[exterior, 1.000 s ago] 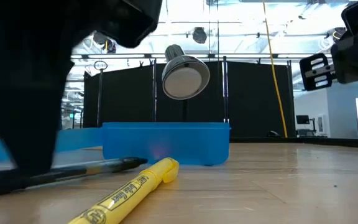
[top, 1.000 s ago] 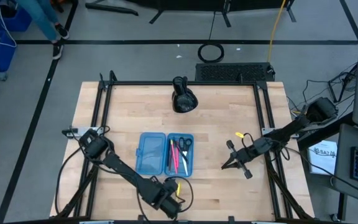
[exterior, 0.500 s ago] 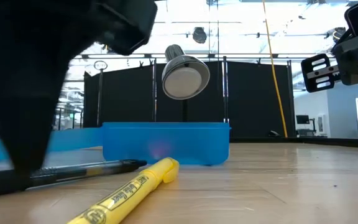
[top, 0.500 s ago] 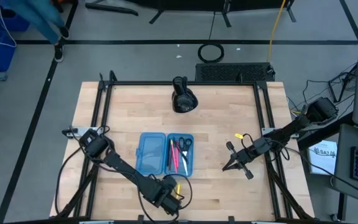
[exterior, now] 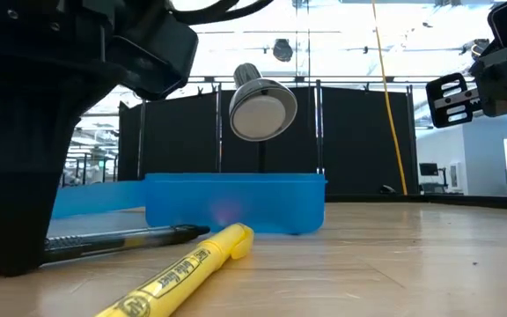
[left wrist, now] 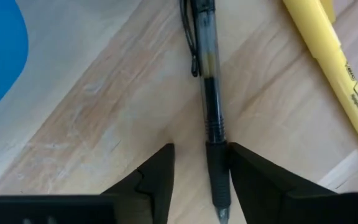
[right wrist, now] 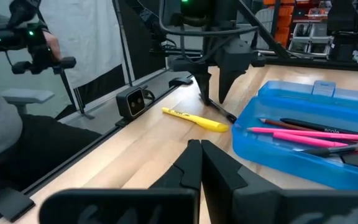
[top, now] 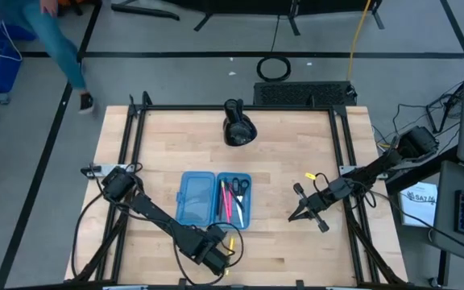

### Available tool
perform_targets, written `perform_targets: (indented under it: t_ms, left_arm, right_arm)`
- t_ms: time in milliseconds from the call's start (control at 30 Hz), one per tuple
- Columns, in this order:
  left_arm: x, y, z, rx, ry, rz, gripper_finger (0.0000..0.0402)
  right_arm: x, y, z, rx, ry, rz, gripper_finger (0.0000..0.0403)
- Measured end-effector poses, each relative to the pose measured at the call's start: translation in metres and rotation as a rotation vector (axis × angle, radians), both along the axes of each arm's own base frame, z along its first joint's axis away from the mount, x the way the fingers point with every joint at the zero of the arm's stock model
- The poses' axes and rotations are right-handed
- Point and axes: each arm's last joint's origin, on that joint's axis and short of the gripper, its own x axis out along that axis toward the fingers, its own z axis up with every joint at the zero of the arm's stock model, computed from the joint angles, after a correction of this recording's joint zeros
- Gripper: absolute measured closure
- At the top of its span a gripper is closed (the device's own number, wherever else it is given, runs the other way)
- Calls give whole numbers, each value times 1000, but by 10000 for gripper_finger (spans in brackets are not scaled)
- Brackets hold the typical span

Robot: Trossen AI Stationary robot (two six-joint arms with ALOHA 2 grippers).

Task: Pick & place school supplies into a supply box
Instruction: Put the black pen into the blue supply box

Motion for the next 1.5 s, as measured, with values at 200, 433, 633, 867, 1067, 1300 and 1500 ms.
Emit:
perform_targets:
  t_ms: [200, 433, 633, 867, 1067, 1300, 1500]
  left_arm:
    - [-2, 2, -4, 0, 9, 10, 315]
    - [3, 0, 4, 8, 5, -19, 375]
    - [4, -5, 14, 37, 5, -40, 368]
    - [8, -14, 26, 62, -33, -62, 360]
    - [8, -16, 31, 62, -33, -64, 355]
    - [4, -21, 34, 45, -29, -57, 352]
    - [-1, -21, 62, 22, -103, -35, 352]
  right_arm:
    - [0, 0, 0, 5, -4, -1, 403]
    - [0, 0, 4, 20, -34, -1, 403]
    - [0, 0, 5, 28, -49, -1, 403]
    - [0, 0, 6, 33, -56, -2, 403]
    - [0, 0, 6, 45, -49, -3, 403]
    - [0, 0, 6, 48, -46, -3, 403]
    - [0, 0, 6, 48, -46, -3, 403]
